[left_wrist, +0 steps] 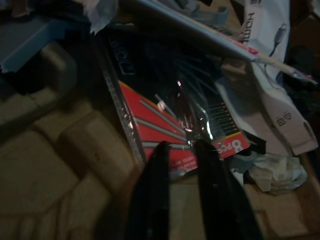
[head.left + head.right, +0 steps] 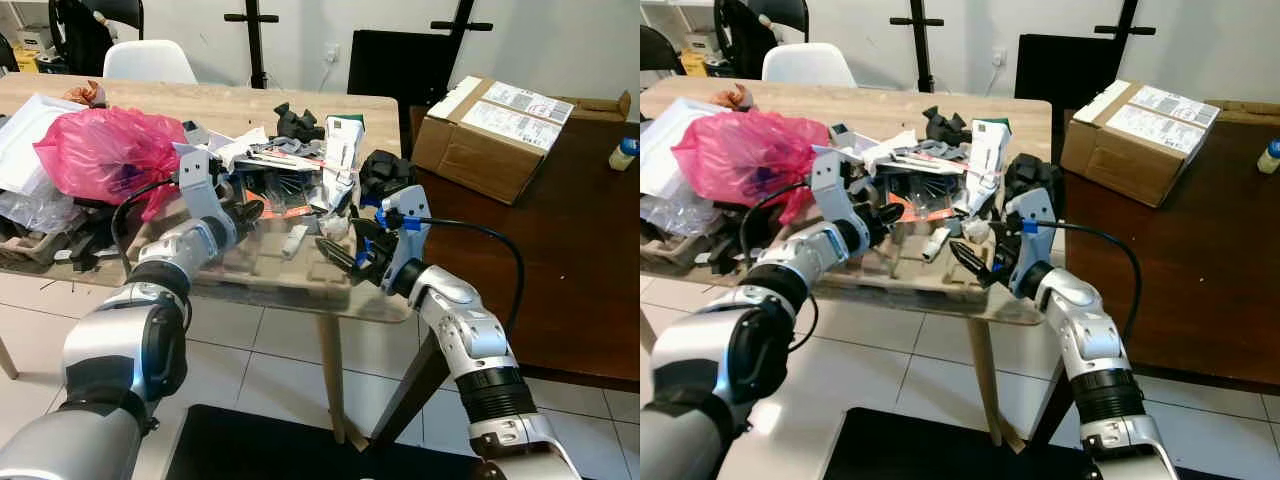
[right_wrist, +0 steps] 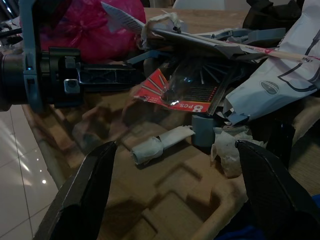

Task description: Picking trash to rubbish bin

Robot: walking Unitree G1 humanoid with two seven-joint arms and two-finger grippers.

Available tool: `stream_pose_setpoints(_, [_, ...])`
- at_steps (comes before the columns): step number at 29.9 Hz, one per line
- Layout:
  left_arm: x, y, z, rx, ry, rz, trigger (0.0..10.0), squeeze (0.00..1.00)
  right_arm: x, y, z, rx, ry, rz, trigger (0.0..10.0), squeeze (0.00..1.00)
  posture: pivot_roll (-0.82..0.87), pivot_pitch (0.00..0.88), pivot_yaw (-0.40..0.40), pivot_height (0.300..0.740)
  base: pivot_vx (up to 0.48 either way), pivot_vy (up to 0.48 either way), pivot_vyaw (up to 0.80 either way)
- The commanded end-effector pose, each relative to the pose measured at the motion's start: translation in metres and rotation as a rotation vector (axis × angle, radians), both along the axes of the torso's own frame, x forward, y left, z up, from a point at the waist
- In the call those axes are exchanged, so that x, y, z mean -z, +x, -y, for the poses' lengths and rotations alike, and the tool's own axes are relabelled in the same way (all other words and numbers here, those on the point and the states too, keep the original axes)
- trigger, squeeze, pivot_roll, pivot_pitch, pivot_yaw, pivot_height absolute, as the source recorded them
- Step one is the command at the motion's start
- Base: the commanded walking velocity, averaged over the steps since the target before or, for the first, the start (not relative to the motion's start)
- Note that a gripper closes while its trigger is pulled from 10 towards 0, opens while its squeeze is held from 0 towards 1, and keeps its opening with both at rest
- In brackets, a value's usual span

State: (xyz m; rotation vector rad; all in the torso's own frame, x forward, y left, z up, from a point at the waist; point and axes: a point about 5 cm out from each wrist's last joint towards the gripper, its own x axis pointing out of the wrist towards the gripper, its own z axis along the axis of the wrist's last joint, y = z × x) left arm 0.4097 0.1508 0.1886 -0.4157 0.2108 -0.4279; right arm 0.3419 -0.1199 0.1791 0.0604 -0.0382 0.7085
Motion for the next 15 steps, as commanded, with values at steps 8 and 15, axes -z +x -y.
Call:
stream_pose_setpoints(8, [-0.019, 0.001, -0.007, 0.049, -0.098, 0.094, 0.0, 0.00, -0.002, 0.000, -0.003, -0.008, -0.002, 0.018, 10.0, 0.00, -0.11, 0.122, 0.054, 0.740, 0.000, 0.000, 0.00])
stream_pose_setpoints(15, [-0.030, -0.003, -0.007, 0.192, -0.216, 0.170, 0.0, 0.00, -0.003, 0.000, -0.001, -0.006, -0.003, 0.020, 10.0, 0.00, -0.11, 0.116, 0.054, 0.740, 0.000, 0.000, 0.00])
